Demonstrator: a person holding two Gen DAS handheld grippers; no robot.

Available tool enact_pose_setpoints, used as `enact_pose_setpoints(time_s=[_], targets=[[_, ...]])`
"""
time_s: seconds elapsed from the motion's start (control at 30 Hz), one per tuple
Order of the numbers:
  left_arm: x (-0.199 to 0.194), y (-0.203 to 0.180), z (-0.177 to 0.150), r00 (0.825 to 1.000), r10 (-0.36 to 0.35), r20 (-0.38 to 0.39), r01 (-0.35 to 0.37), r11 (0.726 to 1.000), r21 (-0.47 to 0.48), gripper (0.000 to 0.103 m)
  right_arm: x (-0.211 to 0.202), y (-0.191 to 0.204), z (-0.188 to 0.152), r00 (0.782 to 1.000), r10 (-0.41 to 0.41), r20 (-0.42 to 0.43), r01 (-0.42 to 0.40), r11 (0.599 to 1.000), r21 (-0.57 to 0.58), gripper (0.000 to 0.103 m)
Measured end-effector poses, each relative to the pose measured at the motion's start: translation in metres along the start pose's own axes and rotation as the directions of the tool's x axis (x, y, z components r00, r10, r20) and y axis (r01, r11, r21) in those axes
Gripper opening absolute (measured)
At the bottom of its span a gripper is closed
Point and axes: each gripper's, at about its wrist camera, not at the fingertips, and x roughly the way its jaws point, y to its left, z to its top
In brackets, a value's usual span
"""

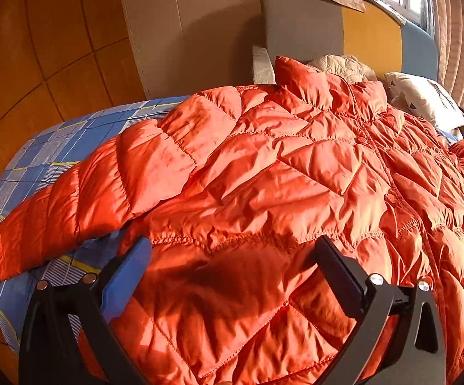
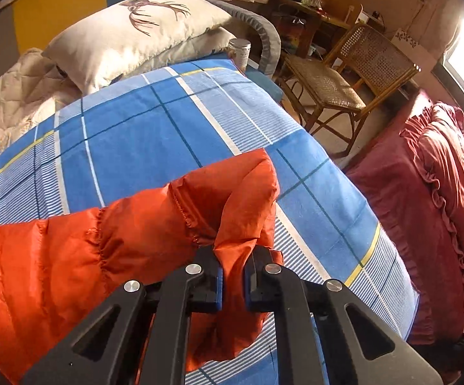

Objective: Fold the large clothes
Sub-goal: 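Lift the held sleeve with the right tool and carry it across the jacket body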

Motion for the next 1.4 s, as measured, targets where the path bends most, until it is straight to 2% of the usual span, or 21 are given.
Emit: enact_pose_setpoints(time_s=[0.17,0.37,0.5,0.7,0.87,1.17,1.4], targets=[[0.001,0.003,-0.001,1.000,-0.016,0.003,0.016,1.000,-0.009,0.101,-0.050,0.024,0.007,0.996,0.032,0.086,-0.026,0.998,-0.062,0.008],[-0.004,0.006,-0.003,0.999,-0.029,0.021,0.029,1.000,0.010,0.101,-0.116,0.075,0.005,0.979,0.125,0.164,-0.100,0.983,-0.153,0.008],[-0.012,0.016,-0.007,0.999,-0.036,0.037,0.036,0.999,-0.001,0.101,-0.165,0.117,-0.004,0.952,0.225,0.206,-0.179,0.959,-0.219,0.007],[-0.024,0.034,-0.015,0.997,-0.048,0.056,0.050,0.998,-0.028,0.101,-0.234,0.194,-0.036,0.901,0.364,0.235,-0.271,0.897,-0.350,0.006],[-0.030,0.043,-0.021,0.996,-0.062,0.061,0.064,0.997,-0.031,0.101,-0.273,0.258,-0.069,0.867,0.448,0.218,-0.324,0.840,-0.435,0.006],[-0.037,0.064,-0.027,0.995,-0.069,0.078,0.072,0.996,-0.045,0.101,-0.301,0.377,-0.138,0.820,0.553,0.146,-0.397,0.735,-0.550,0.006],[-0.037,0.081,-0.030,0.995,-0.068,0.079,0.073,0.995,-0.069,0.101,-0.311,0.458,-0.191,0.798,0.600,0.055,-0.453,0.658,-0.601,0.006]])
